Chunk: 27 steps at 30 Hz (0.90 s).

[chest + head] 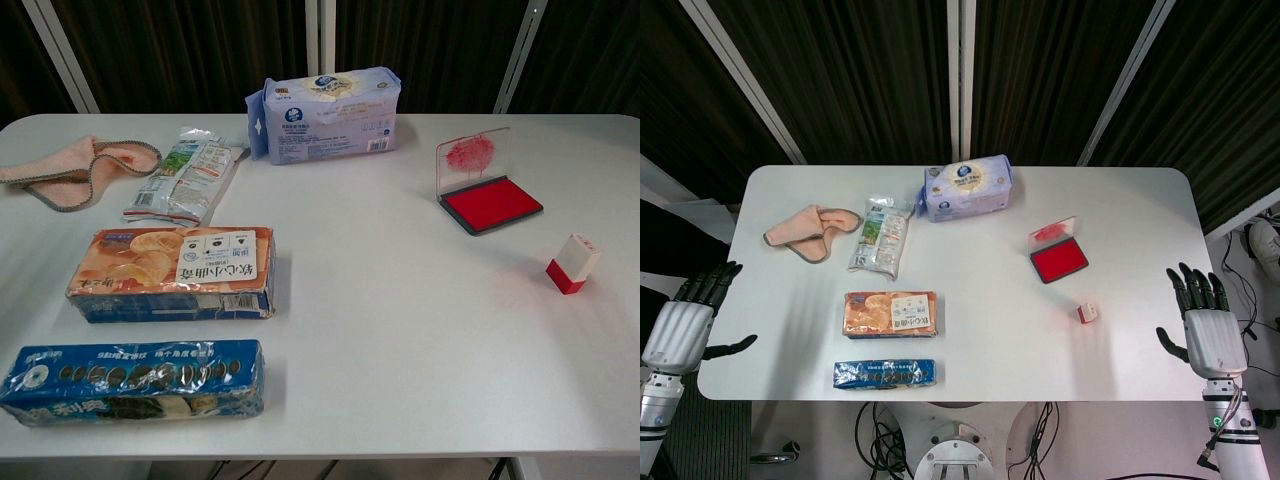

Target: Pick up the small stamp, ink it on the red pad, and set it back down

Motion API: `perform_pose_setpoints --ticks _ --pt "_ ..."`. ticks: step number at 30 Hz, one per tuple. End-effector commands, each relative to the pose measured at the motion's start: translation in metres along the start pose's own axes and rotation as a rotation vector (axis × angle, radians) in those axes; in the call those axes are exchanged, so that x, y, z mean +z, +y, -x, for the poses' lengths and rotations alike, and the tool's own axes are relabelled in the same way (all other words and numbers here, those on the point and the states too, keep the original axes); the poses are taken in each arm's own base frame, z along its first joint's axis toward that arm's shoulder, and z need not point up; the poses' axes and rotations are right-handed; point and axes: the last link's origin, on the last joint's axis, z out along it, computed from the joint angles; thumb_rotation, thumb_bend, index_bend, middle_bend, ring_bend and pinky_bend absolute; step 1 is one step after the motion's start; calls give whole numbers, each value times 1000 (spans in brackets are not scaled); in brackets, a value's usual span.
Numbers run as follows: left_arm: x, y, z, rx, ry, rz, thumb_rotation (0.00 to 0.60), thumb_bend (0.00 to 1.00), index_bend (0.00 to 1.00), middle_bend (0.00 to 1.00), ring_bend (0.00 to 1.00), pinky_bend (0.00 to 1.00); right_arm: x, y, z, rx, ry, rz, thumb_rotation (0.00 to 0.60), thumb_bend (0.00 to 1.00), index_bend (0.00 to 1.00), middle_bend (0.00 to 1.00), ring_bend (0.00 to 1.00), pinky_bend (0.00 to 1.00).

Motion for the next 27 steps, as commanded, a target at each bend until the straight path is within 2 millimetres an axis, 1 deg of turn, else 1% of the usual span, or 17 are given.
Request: perform_pose_setpoints --ticks 1,10,14,22,27 --pt "0 0 0 -1 0 1 498 19 44 73 77 180 0 0 1 1 -2 0 600 176 0 0 0 0" --pt "0 1 0 -4 6 4 495 19 44 73 77 180 1 1 3 -6 -10 2 600 176 0 0 0 0" --pt "-1 0 0 -4 8 4 497 19 44 73 78 180 5 -1 6 -42 -32 -13 600 176 0 0 0 0" --pt "0 -1 2 -8 2 -2 498 19 44 73 78 180 15 -16 15 -128 -84 -87 600 176 0 0 0 0" --pt "2 -1 4 -11 -3 4 497 19 44 73 77 180 18 -31 31 -162 -142 -157 600 176 0 0 0 0"
